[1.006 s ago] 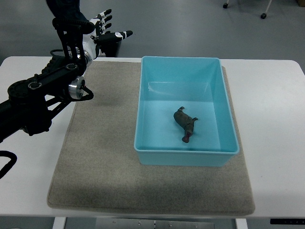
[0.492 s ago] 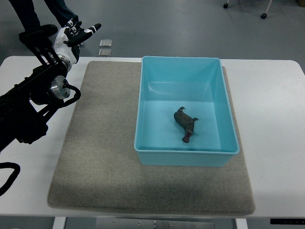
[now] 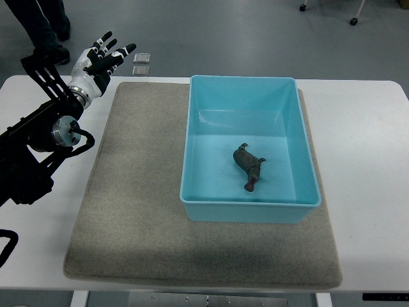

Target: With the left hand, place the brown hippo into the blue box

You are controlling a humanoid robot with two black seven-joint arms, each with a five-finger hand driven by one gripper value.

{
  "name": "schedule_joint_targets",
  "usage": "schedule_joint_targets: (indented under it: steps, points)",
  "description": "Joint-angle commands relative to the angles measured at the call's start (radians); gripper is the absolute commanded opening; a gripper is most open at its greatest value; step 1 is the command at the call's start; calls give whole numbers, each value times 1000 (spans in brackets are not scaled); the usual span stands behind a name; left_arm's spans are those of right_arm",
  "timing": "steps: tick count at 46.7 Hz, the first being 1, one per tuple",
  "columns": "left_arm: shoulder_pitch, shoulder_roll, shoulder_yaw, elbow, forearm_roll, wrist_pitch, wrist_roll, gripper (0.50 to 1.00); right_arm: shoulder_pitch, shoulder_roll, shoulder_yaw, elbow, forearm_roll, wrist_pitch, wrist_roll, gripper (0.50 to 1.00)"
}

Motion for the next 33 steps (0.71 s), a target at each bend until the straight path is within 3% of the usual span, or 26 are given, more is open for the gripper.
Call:
schedule_joint_targets:
  steps: [1,25,33]
  points:
    - [13,3,-11,0,0,-39,0,994,0,0,0,0,0,0,0,936]
    - [28,9,-55,4,-2,-74,0,994,0,0,0,0,0,0,0,936]
    - [28,2,-78,52,-3,-92,0,994,0,0,0,0,0,0,0,936]
